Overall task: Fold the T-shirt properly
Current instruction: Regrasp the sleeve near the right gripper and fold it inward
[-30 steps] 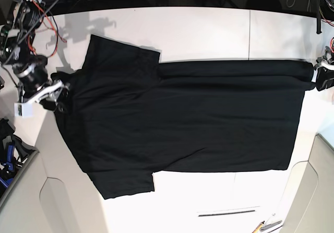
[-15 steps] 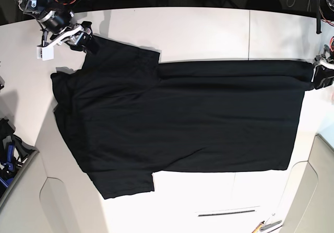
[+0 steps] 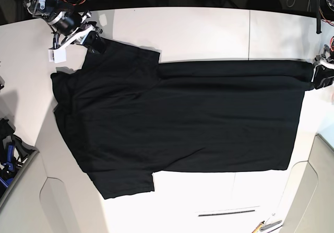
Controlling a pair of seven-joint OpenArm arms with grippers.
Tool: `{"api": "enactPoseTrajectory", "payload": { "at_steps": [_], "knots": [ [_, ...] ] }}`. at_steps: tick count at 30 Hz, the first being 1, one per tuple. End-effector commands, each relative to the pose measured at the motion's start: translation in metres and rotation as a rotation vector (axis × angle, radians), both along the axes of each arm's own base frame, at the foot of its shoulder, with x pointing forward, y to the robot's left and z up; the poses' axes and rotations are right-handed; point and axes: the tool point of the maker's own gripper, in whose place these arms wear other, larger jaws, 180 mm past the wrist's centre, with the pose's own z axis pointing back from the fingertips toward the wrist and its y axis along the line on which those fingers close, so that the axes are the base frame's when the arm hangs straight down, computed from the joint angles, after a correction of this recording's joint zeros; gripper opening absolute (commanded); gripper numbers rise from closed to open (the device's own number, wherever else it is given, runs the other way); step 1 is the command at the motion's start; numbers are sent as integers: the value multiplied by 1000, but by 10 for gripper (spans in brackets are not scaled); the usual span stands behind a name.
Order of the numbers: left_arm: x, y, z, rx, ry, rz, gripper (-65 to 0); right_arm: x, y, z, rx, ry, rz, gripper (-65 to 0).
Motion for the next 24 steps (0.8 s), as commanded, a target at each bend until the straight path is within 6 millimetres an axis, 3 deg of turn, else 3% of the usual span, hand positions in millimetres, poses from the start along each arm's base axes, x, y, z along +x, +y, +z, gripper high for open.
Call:
{"api": "enactPoseTrajectory", "payload": {
  "at_steps": [1,8,11,13,18,24],
  "knots": [
    [8,4,17,17,-52,-14,-377,10,-2,11,5,-52,-2,-650],
    [7,3,16,14,-42,-17,-377,13,0,17,-31,-99,50,-650],
    [6,3,15,14,-40,-17,-377,16,-8,17,-62,-111,42,-410],
    [6,3,15,13,-37,-18,-377,19,-17,18,-93,-129,19,-343],
    [6,3,15,13,-37,-18,-377,24,-40,17,-165,-141,-53,-342],
    [6,2,16,7,-43,-18,-377,26,-40,13,-148,-134,-68,-342]
  ]
}}
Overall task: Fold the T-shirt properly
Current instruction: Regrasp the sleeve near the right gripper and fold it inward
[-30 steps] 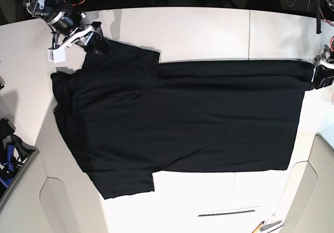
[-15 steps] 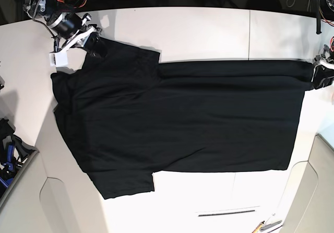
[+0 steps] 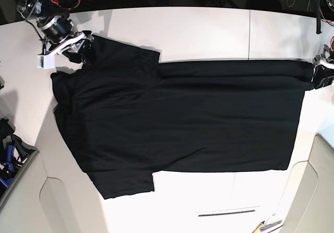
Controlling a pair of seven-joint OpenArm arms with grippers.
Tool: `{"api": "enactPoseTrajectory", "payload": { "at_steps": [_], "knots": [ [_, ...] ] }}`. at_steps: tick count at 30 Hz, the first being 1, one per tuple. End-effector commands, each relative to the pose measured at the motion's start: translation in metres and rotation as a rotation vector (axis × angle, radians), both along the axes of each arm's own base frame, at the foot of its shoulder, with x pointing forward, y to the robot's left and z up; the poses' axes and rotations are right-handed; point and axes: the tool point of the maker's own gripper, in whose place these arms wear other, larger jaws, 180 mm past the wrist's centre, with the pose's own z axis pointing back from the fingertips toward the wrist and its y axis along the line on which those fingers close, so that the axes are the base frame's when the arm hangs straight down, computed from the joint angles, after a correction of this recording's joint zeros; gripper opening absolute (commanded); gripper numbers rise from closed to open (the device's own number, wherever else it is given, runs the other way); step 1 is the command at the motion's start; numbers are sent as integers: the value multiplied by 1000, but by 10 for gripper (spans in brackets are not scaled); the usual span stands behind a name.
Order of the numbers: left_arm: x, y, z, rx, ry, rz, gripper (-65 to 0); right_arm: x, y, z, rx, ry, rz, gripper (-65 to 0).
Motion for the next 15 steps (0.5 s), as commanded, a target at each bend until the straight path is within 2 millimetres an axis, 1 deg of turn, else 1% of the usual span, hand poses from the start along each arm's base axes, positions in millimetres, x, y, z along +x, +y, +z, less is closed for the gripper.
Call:
{"api": "enactPoseTrajectory", "payload": {
  "at_steps": [1,8,13,14,15],
  "knots": [
    [7,4,16,18,-46,-14,-377,7,-1,9,16,-44,-7,-342],
    [6,4,16,18,-44,-15,-377,-2,-3,-13,44,24,-27,-342],
    [6,4,16,18,-42,-15,-377,-5,0,-18,91,40,-41,-342],
    [6,4,16,18,-42,-15,-377,-5,1,-17,96,42,-39,-351],
    [6,4,16,18,-42,-15,-377,-5,2,-17,99,42,-36,-390]
  ]
}}
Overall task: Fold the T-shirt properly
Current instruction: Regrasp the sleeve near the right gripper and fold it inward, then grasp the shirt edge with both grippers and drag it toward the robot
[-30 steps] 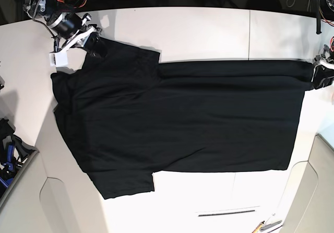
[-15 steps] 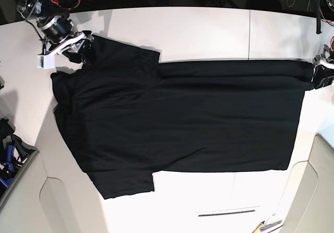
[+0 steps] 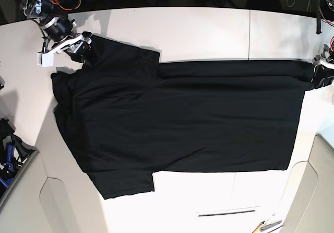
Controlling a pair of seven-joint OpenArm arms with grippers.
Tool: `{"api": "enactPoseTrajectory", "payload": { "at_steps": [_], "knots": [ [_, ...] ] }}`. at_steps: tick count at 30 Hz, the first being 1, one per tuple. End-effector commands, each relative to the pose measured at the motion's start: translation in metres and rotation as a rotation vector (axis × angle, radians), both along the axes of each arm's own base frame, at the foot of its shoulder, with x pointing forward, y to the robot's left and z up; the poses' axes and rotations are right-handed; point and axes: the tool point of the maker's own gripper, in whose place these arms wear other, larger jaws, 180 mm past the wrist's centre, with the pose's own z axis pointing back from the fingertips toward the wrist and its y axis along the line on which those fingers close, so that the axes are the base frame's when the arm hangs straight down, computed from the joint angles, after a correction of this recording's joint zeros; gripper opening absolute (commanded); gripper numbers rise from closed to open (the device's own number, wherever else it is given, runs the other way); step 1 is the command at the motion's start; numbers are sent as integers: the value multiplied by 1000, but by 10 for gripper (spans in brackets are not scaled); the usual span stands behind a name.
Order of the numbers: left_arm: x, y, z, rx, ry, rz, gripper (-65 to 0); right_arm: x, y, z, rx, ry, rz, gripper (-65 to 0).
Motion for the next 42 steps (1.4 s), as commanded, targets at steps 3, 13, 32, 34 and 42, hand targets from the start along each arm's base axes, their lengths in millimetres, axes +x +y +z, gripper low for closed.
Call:
{"api": "enactPoseTrajectory", "payload": {
  "at_steps": [3,13,32,34,42],
  "knots": [
    [7,4,16,21,-47,-14,-377,-1,2,3,8,-5,28,-593],
    [7,4,16,20,-47,-13,-377,40,10,31,50,-118,57,-650],
    [7,4,16,20,-47,-13,-377,176,60,130,-216,-523,234,-650],
    [7,4,16,20,-46,-13,-377,185,59,139,-234,-546,230,-553],
    [7,4,17,19,-49,-13,-377,190,57,144,-246,-547,233,-305]
  ]
}}
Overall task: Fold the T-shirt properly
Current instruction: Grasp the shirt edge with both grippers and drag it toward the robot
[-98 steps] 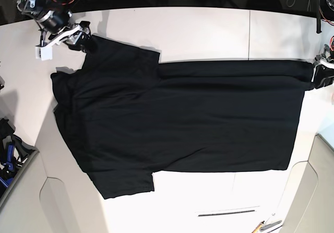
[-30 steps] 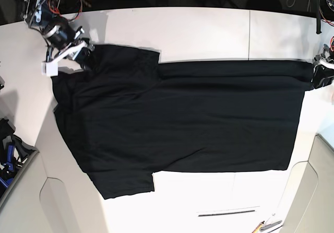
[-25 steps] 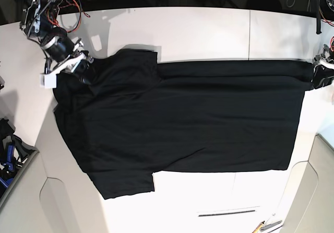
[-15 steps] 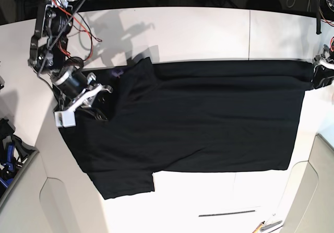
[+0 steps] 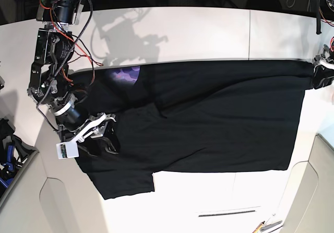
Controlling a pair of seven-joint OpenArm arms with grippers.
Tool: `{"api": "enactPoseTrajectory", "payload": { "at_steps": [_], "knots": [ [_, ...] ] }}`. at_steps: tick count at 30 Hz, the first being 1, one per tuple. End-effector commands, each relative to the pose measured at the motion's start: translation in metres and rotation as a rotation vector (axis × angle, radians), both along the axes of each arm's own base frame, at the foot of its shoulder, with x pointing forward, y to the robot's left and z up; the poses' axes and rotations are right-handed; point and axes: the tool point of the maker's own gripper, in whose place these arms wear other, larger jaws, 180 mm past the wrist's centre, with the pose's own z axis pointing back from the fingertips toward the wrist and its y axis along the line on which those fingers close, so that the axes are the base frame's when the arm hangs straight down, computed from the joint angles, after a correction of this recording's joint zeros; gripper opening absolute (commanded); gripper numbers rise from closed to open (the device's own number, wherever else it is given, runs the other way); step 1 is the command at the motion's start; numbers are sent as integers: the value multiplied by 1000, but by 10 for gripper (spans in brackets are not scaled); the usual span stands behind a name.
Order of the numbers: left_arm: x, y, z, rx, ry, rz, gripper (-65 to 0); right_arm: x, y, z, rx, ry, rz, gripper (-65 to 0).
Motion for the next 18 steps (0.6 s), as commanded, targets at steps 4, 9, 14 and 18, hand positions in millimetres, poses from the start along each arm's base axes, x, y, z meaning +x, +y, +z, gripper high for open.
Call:
{"api": "enactPoseTrajectory", "payload": {
  "at_steps": [4,9,14,18],
  "knots": [
    [10,-5,24,-6,-92,-59,-377,4,-12,8,-8,1,-16,-305],
    [17,-18,38,-30,-137,-93,-475,-8,-31,-9,7,110,-41,-545],
    [27,-53,20,-3,-66,-210,-650,-22,-50,-24,16,153,-94,-650],
    [34,-72,-14,161,70,-309,-650,-36,-63,-45,-69,189,-131,-650]
  ]
}}
